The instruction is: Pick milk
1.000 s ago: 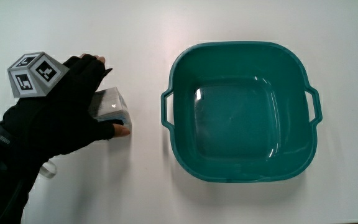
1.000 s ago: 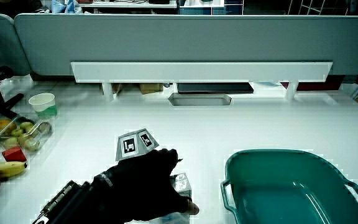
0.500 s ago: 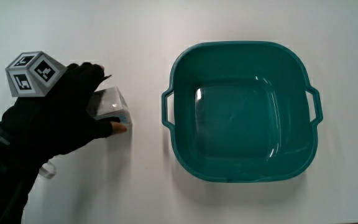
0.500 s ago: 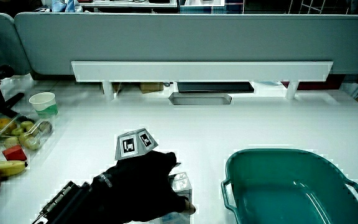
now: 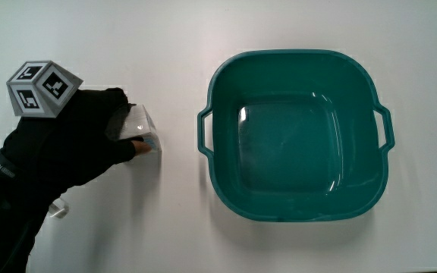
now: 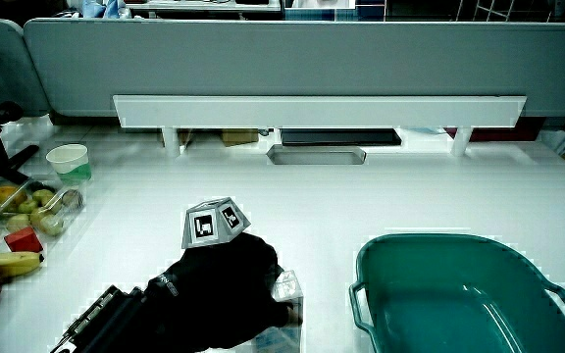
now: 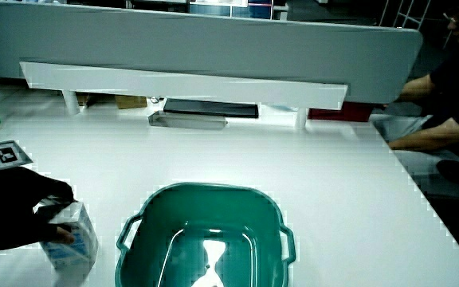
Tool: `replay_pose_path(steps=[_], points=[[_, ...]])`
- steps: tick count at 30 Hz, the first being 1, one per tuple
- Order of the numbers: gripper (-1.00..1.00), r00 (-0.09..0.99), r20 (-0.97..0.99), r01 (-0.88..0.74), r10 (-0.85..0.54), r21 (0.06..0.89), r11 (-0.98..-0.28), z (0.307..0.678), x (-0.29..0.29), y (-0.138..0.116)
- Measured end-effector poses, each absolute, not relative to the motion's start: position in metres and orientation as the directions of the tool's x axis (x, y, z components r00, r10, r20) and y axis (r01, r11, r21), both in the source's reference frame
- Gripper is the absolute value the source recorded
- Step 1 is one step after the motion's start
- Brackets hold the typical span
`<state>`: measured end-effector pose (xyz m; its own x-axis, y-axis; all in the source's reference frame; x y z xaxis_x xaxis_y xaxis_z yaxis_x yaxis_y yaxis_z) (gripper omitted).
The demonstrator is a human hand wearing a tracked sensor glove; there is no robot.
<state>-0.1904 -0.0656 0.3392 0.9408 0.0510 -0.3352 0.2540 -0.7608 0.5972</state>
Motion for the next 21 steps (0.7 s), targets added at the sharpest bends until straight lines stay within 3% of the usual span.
replay_pose_path(steps=[14, 21], points=[[1.00, 0.930, -0.361, 0.271, 0.070, 0.545, -0.794, 0.3387, -0.1911, -0.0633], [1.00, 0.921, -0.377, 0.290, 0.092, 0.510, -0.810, 0.3304, -0.1929, -0.0631]])
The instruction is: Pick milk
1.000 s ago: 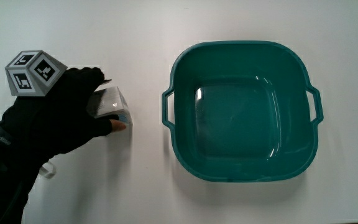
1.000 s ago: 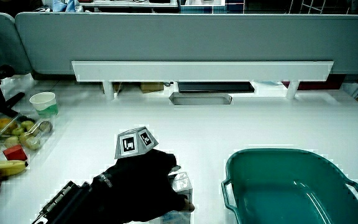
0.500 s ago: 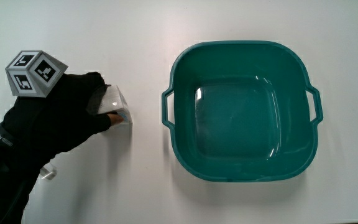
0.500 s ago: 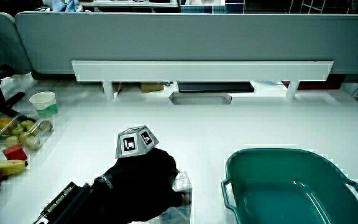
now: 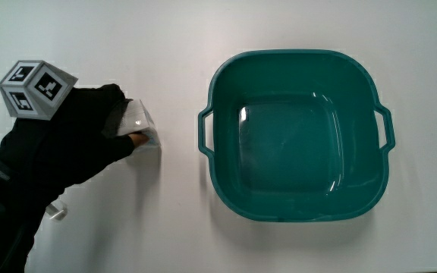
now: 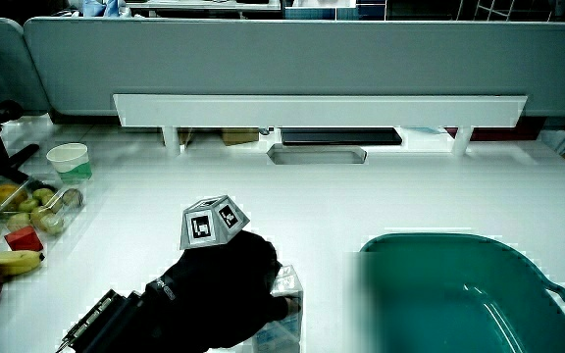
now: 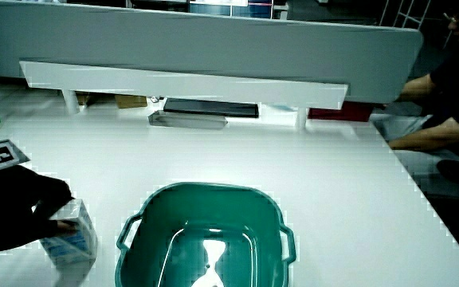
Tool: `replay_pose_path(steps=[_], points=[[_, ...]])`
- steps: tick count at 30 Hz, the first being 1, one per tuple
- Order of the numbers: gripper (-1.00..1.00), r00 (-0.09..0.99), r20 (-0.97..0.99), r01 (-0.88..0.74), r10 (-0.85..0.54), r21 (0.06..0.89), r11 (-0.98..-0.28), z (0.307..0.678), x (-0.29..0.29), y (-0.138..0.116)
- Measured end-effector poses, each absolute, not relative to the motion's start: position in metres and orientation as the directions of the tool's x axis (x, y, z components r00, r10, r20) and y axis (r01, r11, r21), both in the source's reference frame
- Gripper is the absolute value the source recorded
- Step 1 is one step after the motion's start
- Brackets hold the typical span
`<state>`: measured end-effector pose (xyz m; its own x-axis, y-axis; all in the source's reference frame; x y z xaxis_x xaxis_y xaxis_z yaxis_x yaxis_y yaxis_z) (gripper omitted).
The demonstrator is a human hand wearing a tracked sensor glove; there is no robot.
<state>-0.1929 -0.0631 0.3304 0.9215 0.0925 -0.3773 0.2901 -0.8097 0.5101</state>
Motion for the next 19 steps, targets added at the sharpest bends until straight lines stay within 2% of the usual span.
replay_pose_path(steps=[19], points=[[1.00, 0.901, -0.377, 0.366, 0.215, 0.395, -0.842, 0.259, -0.161, -0.052]])
